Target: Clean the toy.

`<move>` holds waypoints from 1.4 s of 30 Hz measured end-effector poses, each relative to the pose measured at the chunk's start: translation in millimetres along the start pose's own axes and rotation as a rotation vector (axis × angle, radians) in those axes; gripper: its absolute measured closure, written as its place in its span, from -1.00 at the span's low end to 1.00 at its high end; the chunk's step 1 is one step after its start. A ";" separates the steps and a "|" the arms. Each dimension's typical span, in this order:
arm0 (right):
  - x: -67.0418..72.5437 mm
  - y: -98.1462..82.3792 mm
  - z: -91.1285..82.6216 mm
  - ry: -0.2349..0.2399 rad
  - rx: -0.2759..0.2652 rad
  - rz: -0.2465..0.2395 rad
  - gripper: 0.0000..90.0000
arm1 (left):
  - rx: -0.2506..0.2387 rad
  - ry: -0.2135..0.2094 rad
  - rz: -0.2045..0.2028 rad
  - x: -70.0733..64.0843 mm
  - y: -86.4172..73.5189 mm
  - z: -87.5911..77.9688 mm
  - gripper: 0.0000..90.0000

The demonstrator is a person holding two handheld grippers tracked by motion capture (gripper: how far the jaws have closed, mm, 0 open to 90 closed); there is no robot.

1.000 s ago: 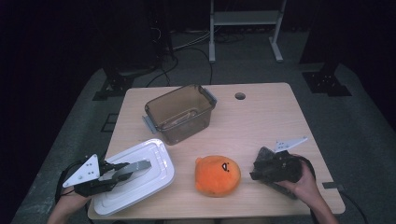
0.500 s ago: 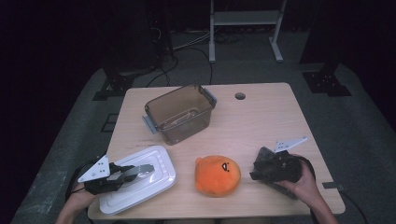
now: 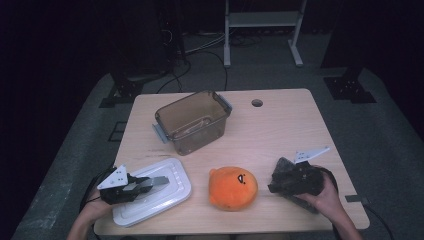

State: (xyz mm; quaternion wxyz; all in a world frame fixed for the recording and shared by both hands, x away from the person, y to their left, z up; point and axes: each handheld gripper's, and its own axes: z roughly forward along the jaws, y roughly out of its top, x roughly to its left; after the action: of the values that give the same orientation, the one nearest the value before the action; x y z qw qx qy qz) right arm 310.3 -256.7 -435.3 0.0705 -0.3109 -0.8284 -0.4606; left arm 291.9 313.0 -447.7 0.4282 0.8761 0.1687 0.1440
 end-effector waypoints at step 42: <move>1.6 -2.4 -15.4 -0.015 -0.045 0.001 -0.10 | -0.256 -0.021 0.010 17.7 150.8 23.7 -0.55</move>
State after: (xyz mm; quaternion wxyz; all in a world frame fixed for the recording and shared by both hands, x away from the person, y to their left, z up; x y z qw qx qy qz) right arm 305.0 -269.4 -427.7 0.0575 -0.3162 -0.8183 -0.4766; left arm 343.2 216.9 -339.3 0.5375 0.8165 0.1402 0.1575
